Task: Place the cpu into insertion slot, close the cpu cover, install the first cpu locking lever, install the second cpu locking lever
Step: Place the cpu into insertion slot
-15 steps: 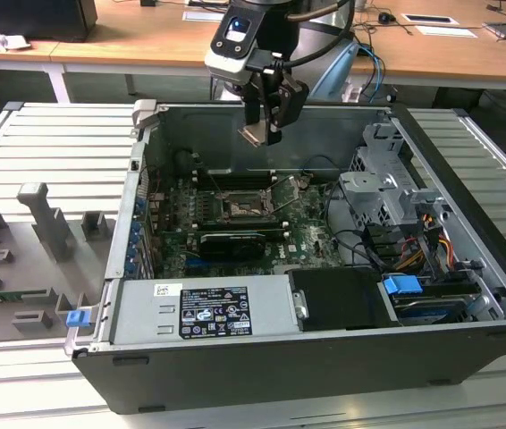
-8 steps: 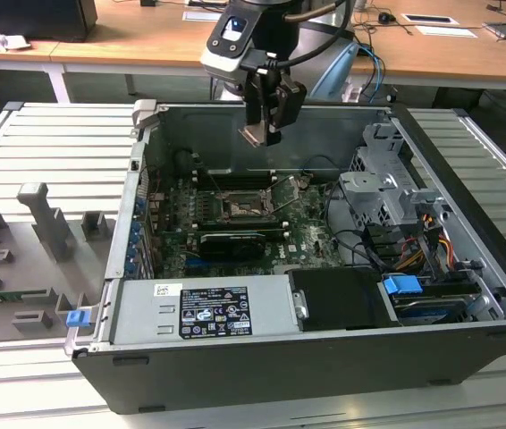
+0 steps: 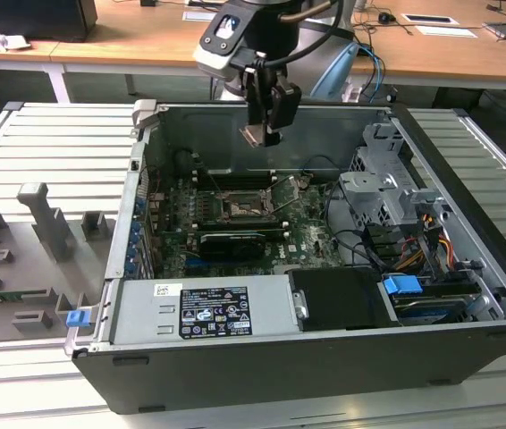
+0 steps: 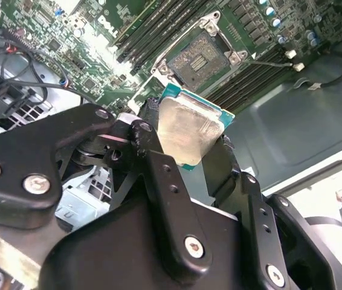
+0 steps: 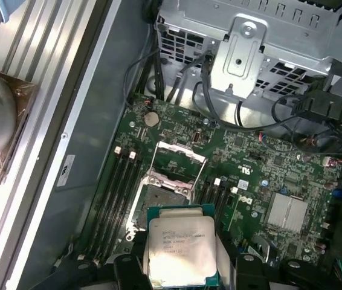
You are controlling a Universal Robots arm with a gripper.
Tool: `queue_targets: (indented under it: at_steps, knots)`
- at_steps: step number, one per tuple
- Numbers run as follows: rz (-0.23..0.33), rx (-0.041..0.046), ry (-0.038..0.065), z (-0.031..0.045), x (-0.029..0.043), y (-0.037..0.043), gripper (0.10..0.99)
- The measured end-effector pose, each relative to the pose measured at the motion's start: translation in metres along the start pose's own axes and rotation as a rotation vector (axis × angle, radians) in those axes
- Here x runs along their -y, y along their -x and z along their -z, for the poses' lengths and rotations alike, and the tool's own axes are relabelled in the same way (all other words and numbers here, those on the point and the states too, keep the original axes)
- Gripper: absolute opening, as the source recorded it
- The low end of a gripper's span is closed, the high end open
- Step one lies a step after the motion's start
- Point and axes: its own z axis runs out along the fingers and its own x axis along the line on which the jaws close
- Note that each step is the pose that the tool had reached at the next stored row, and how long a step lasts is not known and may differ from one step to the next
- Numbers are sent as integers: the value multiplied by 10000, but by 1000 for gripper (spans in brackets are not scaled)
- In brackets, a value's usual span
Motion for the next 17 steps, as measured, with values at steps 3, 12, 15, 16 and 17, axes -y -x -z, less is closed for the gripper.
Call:
queue_targets:
  at_steps: [3,12,15,16,17]
  knots:
    - [-221,20,4,-1,0,0,529]
    - [-647,59,12,-26,2,0,529]
    - [-712,64,13,-29,3,0,529]
    - [-734,66,14,-30,3,0,529]
    - [-752,67,14,-31,3,0,529]
